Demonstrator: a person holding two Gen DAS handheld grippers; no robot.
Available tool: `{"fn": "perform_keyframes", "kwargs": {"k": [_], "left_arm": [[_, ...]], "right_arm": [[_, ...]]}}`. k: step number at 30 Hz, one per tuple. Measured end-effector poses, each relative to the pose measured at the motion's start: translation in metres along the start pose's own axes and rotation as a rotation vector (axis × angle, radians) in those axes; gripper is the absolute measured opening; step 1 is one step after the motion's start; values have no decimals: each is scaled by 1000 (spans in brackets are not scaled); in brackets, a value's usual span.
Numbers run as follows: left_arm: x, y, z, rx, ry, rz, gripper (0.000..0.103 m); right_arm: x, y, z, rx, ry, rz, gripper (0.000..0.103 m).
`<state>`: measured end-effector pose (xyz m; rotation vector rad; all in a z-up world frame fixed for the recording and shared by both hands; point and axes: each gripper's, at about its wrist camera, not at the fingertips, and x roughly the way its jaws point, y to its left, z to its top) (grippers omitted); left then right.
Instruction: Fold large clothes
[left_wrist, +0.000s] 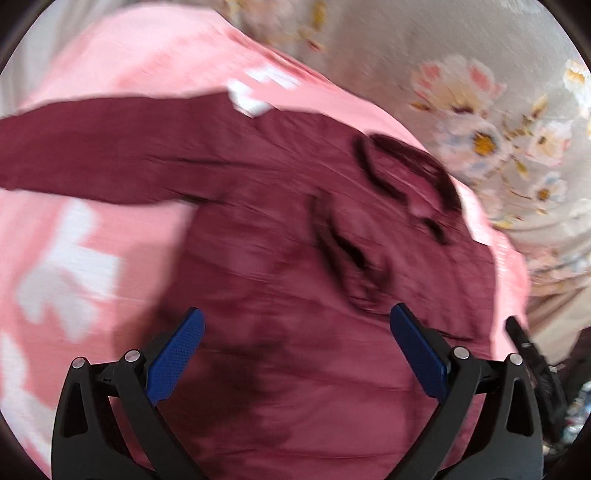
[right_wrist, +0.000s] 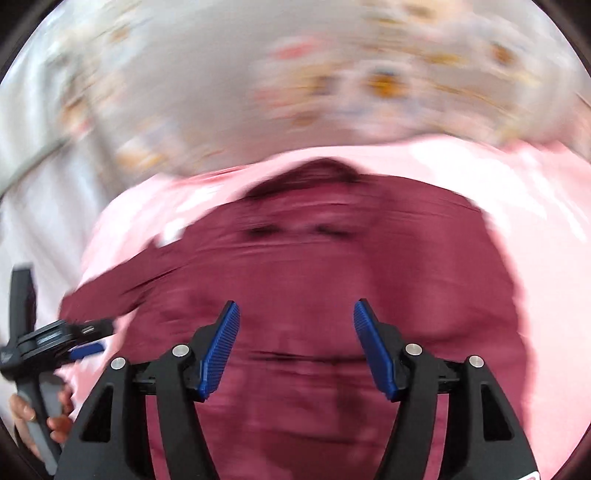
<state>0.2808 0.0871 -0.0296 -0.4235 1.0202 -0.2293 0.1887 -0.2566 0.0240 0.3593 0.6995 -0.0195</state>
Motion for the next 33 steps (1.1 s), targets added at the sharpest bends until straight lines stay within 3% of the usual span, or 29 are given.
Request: {"fn": "perform_keyframes", "kwargs": {"k": [3, 6, 9, 11, 14, 16, 17, 18, 21, 23, 27, 33], "left_arm": [[28, -24, 3, -11, 68, -74, 98], [58, -40, 8, -11, 107, -51, 95], [71, -41, 13, -31, 107, -9, 65], [69, -39, 19, -31, 92, -5, 32], [60, -34, 30, -13, 47, 49, 16], [58, -34, 35, 15, 16, 87, 14], [58, -33, 36, 23, 13, 92, 14], [61, -30, 35, 32, 19, 94, 14], [73, -29, 28, 68, 24, 123, 14], [80, -30, 21, 91, 22, 130, 14], [86, -36, 11, 177, -31, 148, 17], [87, -42, -1, 271, -129, 214, 18]], "right_arm": [[-8, -70, -3, 237, 10, -28, 63], [-6, -114, -7, 401, 24, -15, 63], [8, -138, -10, 485, 45, 9, 61], [24, -147, -9, 519, 70, 19, 56], [43, -163, 0, 530, 73, -10, 42], [49, -169, 3, 516, 69, -50, 24], [53, -173, 7, 509, 70, -66, 9], [55, -175, 8, 506, 68, -62, 3], [38, -168, 11, 446, 0, -53, 2], [31, -159, 9, 361, -21, -121, 1], [54, -163, -10, 318, 71, -236, 0], [63, -138, -3, 160, 98, -393, 1]]}}
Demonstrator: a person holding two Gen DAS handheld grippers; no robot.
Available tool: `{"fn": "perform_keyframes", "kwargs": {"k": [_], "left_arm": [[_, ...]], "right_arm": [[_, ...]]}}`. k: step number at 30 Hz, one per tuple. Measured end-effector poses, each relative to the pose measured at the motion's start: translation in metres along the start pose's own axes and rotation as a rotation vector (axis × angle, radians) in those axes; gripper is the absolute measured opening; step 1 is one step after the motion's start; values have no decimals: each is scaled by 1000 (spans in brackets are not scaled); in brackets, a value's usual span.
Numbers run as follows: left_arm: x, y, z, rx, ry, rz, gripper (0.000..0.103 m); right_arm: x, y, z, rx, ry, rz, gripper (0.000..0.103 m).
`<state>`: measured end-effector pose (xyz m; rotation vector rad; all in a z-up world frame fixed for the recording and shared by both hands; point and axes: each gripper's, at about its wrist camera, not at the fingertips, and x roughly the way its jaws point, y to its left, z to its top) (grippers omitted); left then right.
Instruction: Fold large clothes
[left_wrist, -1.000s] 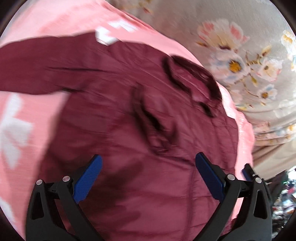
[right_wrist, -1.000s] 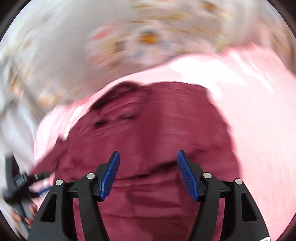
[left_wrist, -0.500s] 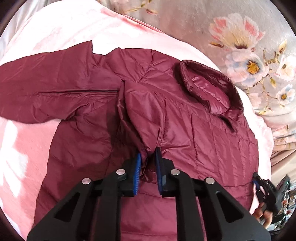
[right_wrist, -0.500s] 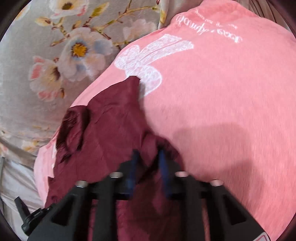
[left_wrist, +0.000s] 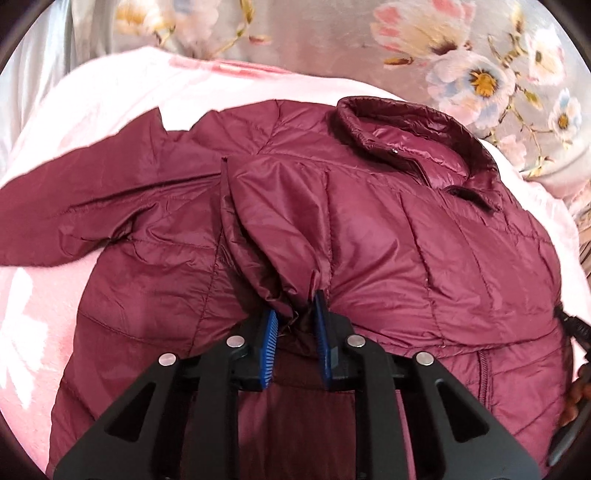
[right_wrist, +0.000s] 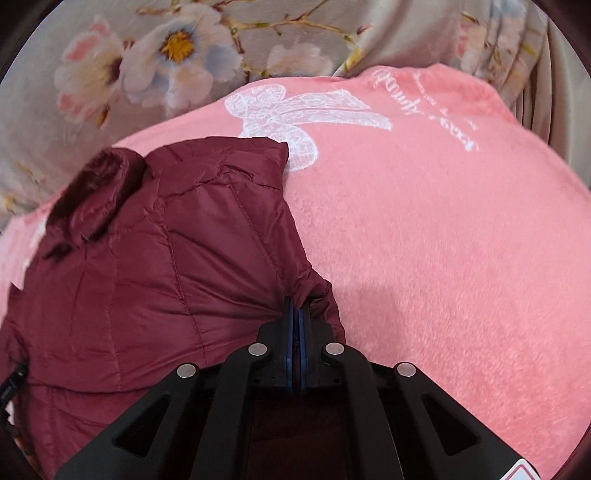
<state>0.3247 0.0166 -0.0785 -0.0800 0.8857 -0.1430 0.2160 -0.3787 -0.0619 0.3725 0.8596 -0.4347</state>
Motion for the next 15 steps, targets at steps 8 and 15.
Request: {"fn": "perform_keyframes", "kwargs": {"k": [8, 15], "left_arm": [[-3, 1, -1, -13, -27, 19, 32], [-5, 2, -3, -28, -35, 2, 49]], "right_arm": [[-94, 89, -17, -147, -141, 96, 15], [-65, 185, -53, -360, -10, 217, 14]]}}
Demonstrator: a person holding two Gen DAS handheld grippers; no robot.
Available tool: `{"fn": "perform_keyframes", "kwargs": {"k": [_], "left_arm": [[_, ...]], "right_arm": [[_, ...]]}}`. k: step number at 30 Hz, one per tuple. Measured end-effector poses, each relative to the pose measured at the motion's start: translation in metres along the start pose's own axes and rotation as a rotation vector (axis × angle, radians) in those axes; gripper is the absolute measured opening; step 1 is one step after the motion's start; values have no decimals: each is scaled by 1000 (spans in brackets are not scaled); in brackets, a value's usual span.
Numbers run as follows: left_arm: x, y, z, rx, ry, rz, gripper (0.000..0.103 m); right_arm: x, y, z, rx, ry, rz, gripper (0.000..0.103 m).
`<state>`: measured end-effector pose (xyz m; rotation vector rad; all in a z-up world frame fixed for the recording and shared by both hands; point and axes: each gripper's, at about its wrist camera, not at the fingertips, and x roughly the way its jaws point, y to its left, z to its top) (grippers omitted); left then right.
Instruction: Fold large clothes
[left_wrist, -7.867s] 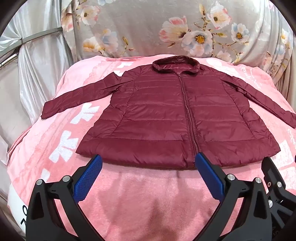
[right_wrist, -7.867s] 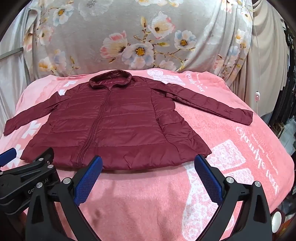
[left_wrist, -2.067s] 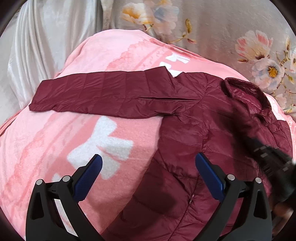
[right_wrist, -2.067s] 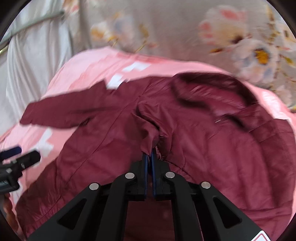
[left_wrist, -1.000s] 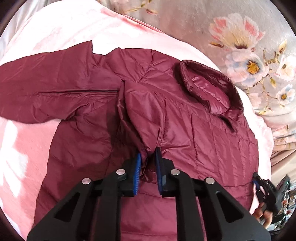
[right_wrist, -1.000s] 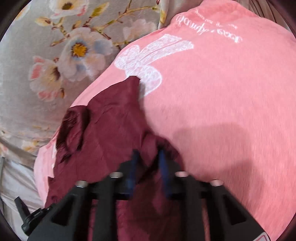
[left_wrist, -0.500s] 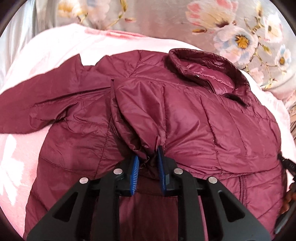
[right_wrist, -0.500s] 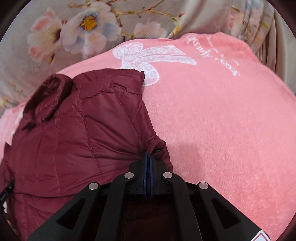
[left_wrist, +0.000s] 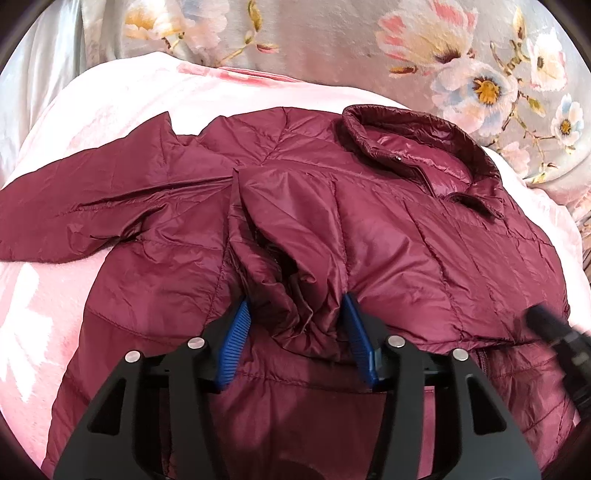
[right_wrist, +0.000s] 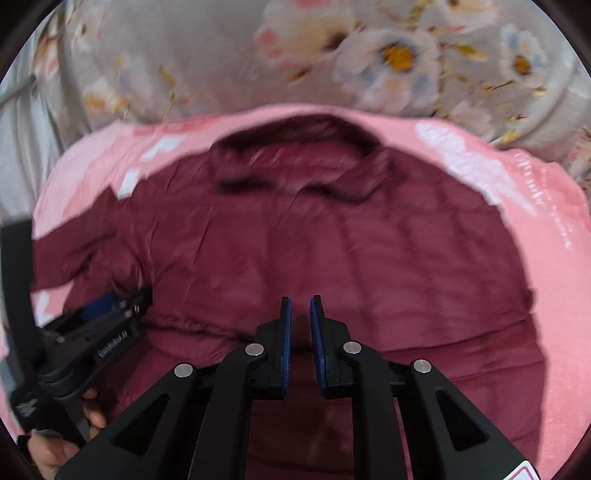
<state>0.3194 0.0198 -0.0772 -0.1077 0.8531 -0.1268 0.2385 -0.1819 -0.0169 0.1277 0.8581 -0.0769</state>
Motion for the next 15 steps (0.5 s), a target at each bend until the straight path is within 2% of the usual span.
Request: {"fn": "perform_keyframes", "kwargs": {"k": [3, 6, 11, 15], "left_arm": [[1, 0, 0, 0, 1, -5, 51], [1, -1, -1, 4, 1, -3, 51], [1, -1, -1, 4, 0, -3, 51], [0, 0, 0, -1, -1, -1, 51]], "right_arm": [[23, 0, -13, 8, 64, -15, 11], [26, -5, -19, 26, 52, 6, 10], [27, 13, -22, -44, 31, -78, 10], [26, 19, -24, -69, 29, -108, 10]]}}
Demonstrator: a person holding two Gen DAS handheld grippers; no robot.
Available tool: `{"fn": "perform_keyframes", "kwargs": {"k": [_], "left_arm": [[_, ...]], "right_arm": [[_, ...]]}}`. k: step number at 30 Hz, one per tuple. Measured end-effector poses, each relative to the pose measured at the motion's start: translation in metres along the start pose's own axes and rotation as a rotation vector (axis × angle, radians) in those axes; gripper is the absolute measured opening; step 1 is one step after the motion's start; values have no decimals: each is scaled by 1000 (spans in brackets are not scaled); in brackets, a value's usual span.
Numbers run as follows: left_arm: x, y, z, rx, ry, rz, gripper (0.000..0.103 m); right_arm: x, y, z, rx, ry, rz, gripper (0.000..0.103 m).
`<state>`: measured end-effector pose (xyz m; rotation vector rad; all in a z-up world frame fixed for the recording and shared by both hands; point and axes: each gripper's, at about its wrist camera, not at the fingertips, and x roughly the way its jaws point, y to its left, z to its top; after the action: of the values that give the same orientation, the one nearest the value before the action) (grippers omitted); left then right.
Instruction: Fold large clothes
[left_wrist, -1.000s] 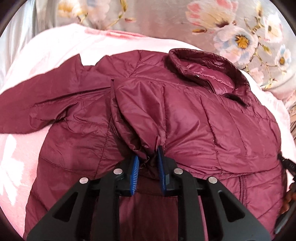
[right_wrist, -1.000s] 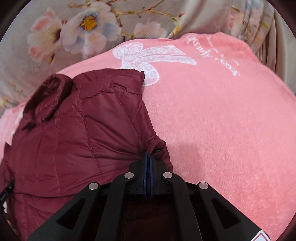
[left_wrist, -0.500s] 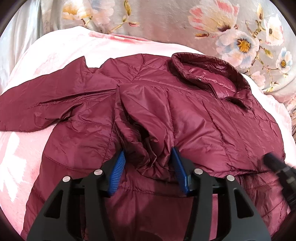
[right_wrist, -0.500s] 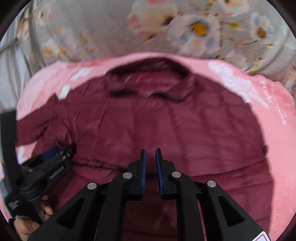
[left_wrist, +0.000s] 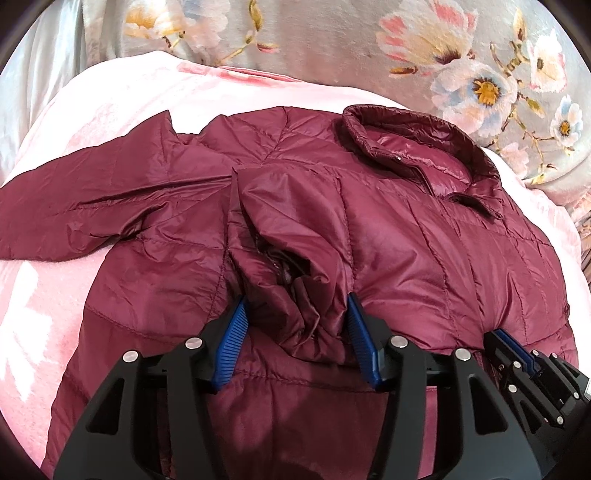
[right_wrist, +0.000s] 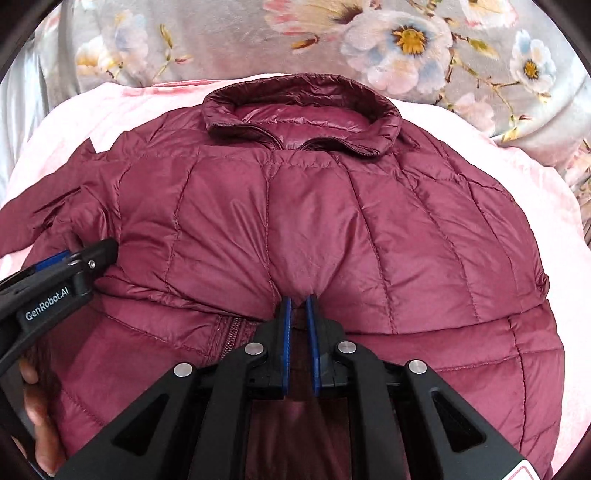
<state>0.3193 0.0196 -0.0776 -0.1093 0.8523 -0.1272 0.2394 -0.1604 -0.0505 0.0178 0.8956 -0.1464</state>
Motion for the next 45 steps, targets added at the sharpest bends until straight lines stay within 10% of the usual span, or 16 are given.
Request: {"fn": "perform_keyframes", "kwargs": {"k": [7, 24, 27, 42, 45], "left_arm": [[-20, 25, -8, -40, 9, -22, 53], [-128, 228, -39, -299, -25, 211, 52], [-131, 244, -38, -334, -38, 232, 67], [-91, 431, -2, -831, -115, 269, 73], [-75, 422, 21, -754, -80, 288, 28]], "right_arm": [[0, 2, 0, -13, 2, -18, 10], [-28, 31, 5, -78, -58, -40, 14], [-46, 51, 7, -118, -92, -7, 20], [-25, 9, -9, 33, 0, -20, 23], [-35, 4, -16, 60, -9, -2, 25]]}}
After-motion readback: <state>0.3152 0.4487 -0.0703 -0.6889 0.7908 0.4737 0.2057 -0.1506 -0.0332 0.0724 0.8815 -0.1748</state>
